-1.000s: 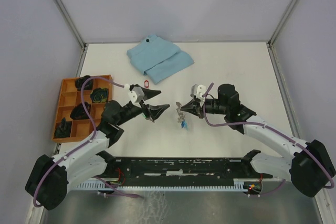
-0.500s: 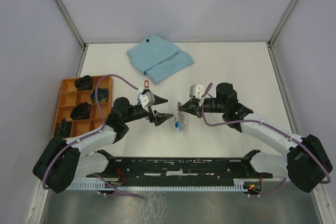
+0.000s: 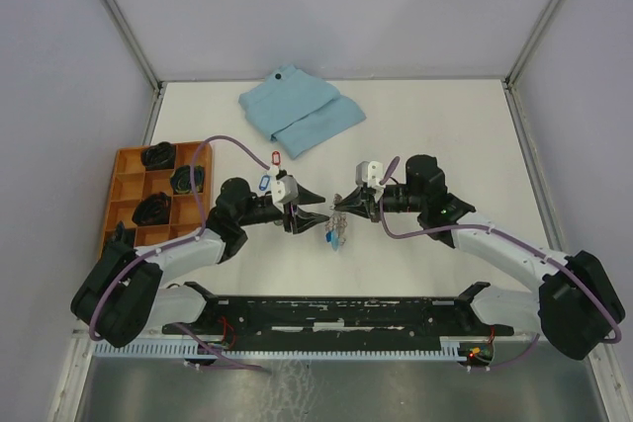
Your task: Put the keys on the keyring
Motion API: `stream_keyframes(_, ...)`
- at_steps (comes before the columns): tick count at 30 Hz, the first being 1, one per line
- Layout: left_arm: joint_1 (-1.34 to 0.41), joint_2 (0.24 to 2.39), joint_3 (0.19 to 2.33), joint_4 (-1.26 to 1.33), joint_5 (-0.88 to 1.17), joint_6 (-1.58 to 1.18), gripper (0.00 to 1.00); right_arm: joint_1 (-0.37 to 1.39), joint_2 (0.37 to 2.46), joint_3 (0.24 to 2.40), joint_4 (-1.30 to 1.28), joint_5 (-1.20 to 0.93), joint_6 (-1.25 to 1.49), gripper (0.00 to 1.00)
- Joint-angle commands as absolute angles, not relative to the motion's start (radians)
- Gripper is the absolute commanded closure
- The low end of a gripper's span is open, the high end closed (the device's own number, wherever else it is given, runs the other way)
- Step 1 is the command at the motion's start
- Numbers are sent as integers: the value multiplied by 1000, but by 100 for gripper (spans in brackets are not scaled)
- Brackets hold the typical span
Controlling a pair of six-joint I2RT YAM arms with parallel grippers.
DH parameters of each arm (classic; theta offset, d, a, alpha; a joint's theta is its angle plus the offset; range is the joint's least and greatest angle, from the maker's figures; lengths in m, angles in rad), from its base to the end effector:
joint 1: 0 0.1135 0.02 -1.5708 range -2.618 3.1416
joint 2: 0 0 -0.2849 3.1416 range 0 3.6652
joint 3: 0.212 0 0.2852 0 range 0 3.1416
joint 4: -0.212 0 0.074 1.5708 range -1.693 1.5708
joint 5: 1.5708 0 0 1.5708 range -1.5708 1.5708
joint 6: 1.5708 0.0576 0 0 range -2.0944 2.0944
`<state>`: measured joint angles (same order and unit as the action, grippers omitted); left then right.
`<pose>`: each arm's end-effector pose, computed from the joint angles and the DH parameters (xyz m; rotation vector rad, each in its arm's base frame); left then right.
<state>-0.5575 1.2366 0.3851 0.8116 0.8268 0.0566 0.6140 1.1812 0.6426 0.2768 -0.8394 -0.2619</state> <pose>0.2053 -0.1779 0.2079 1.1038 1.2947 -1.0396 0.2128 0.2024 0.2564 -1.2916 1.3378 1.0093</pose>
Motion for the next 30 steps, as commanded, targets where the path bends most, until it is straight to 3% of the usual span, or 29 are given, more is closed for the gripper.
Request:
stream_keyframes(1,-555,1234,430,884,890,89,48,611,1185,693,334,-885,-276,97)
stream_keyframes(16,-556,1293,470,914,967,25,65,611,1199,697,345,-907,-267,97)
stream_keyframes(20,-557,1306,475,913,976,18,77,611,1203,702,347,-912,-263,97)
stream_keyframes(23,-557,1298,481,889,977,22,94,611,1207,703,339,-911,-262,97)
stream_keyframes(25,-557,1279,489,834,965,47,97,611,1202,708,309,-901,-276,97)
stream_keyframes(30,-558,1200,510,651,903,134,97,611,1182,721,213,-847,-297,82)
